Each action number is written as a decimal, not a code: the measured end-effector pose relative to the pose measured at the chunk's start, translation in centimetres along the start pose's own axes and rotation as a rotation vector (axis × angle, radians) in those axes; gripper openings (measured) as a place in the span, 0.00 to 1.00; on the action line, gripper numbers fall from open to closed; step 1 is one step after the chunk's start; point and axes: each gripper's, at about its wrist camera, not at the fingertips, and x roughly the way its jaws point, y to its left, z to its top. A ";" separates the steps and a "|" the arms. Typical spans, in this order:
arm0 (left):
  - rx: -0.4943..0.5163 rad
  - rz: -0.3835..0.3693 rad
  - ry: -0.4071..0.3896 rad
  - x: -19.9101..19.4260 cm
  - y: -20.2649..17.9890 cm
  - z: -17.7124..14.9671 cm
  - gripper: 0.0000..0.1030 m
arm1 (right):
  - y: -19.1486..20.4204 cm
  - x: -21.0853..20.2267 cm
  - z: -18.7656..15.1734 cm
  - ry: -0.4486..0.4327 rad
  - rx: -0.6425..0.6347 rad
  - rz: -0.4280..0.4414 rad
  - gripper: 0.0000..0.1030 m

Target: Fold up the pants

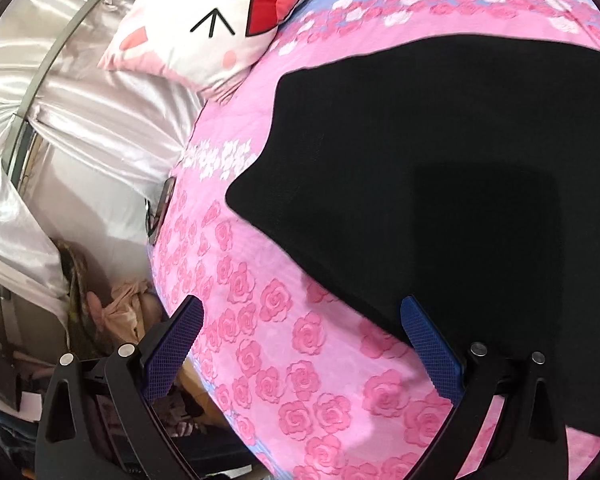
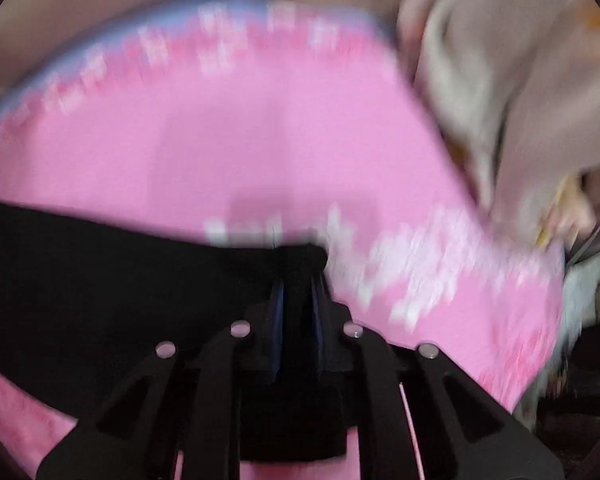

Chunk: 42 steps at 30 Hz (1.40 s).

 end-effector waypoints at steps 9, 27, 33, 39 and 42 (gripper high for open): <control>-0.150 0.029 0.061 4.1 6.2 -0.2 0.95 | 6.3 -6.5 -0.6 -0.177 0.079 0.172 0.45; -0.264 0.062 0.072 12.2 13.7 -1.1 0.95 | 33.7 -6.1 -3.5 0.045 -0.284 0.406 0.46; -0.296 0.076 0.118 15.9 17.5 -0.7 0.95 | 44.0 -10.6 -2.0 -0.026 -0.450 0.594 0.47; -0.281 -0.032 0.097 15.7 16.2 0.4 0.95 | 60.8 -16.3 -4.4 -0.084 -0.794 0.778 0.51; -0.264 -0.075 0.089 15.7 15.9 0.4 0.95 | 67.5 -17.1 -6.4 -0.112 -0.945 0.783 0.53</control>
